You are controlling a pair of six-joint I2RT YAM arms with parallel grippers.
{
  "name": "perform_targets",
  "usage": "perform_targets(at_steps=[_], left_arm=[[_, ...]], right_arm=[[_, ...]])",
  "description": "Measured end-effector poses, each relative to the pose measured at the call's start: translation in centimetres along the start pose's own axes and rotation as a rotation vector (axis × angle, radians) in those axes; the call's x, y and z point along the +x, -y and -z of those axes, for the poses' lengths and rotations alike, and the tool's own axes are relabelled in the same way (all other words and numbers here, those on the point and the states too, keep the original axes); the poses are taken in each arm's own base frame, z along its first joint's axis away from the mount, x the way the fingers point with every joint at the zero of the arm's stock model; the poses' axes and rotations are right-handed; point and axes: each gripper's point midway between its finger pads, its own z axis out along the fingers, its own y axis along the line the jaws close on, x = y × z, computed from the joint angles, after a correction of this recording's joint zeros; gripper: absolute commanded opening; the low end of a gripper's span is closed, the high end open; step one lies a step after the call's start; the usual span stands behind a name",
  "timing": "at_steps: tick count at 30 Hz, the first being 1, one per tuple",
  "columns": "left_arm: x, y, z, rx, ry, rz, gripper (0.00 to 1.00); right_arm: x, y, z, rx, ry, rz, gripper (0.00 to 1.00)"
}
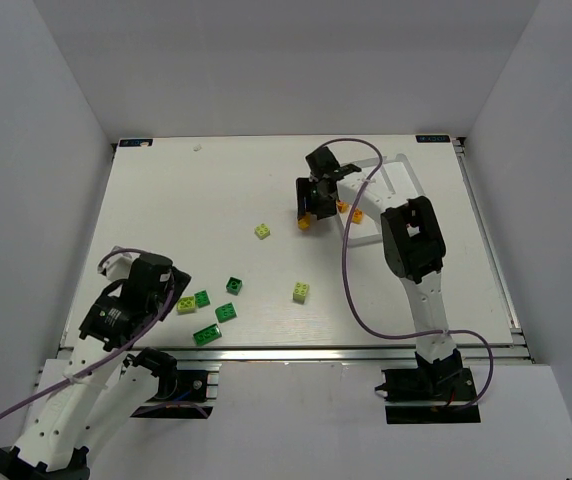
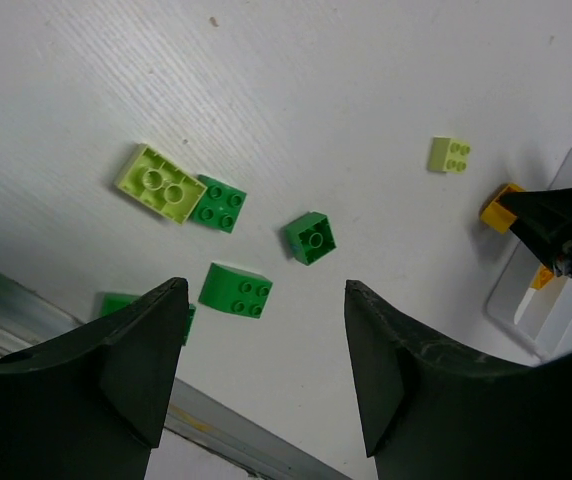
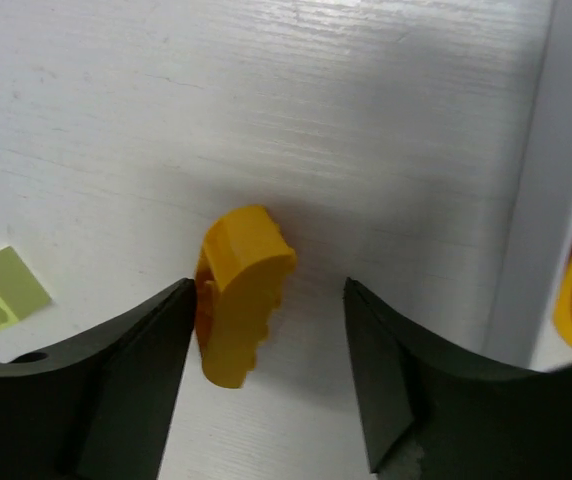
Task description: Sort the legos into containers by color
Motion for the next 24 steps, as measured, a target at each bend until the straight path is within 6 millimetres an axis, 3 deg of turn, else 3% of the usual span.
perform_targets(at_steps=[5, 13, 18, 24], left_arm=[[1.0, -2.2, -0.5, -0.083, -0.024, 0.023, 0.74], [3.0, -5.4, -2.1, -0.183, -0.053, 0.052, 0.73], [4.0, -6.4, -3.1, -0.219, -0.064, 0.067, 0.75], [4.8, -7.2, -4.4, -0.281, -0.076, 0.056, 0.85]], right_arm=[[0.2, -0.4, -0.3, -0.024, -0.007, 0.006, 0.34], [0.1, -0.6, -0.3, -0.069, -0.009, 0.081, 0.04], [-1.4, 0.2, 1.9, -0.071, 0.044, 0.192, 0.02], [-7.0, 4.0, 8.9, 0.003, 0.24, 0.256, 0.04]])
